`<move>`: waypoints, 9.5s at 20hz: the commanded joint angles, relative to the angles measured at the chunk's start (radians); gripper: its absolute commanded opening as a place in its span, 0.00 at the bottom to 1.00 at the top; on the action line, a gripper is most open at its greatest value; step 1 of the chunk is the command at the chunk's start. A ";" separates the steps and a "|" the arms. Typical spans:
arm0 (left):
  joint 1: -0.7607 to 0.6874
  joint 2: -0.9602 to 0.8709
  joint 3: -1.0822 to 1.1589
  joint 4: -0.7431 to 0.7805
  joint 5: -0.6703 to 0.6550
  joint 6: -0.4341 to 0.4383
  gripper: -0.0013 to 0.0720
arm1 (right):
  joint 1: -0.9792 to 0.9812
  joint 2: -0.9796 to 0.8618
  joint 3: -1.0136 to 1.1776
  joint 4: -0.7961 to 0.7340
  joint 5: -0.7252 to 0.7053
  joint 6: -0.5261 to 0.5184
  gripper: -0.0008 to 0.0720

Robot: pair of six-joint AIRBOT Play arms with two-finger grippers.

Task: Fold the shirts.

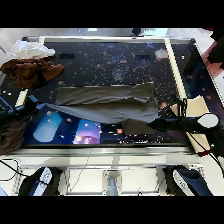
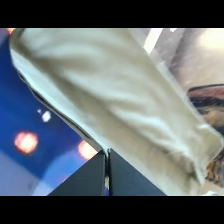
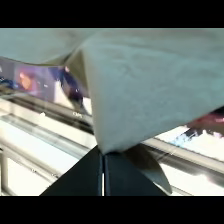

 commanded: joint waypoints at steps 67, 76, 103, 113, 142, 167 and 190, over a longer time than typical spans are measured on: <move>-0.825 -0.756 0.705 0.334 0.516 0.262 0.03 | -0.098 -1.184 0.829 0.306 -0.011 -0.296 0.05; -0.848 -0.990 0.705 0.377 0.250 -0.043 0.03 | -0.033 -0.954 0.993 0.241 0.059 -0.169 0.04; -0.647 -0.643 1.118 0.997 -0.193 -0.076 0.03 | 0.760 -1.329 1.409 0.355 -0.734 0.107 0.04; -0.647 -0.643 1.118 0.987 -0.214 -0.075 0.03 | 0.761 -1.367 1.418 0.438 -0.941 0.042 0.75; -0.647 -0.643 1.117 0.973 -0.163 -0.071 0.03 | 0.491 -1.487 1.296 0.539 -0.244 0.064 0.05; -0.648 -0.643 1.117 0.784 -0.169 -0.102 0.03 | -0.765 -0.583 1.194 -0.604 0.584 0.179 0.04; -0.648 -0.644 1.116 0.662 -0.192 -0.127 0.03 | -0.551 -0.504 0.784 0.287 0.132 -0.296 0.45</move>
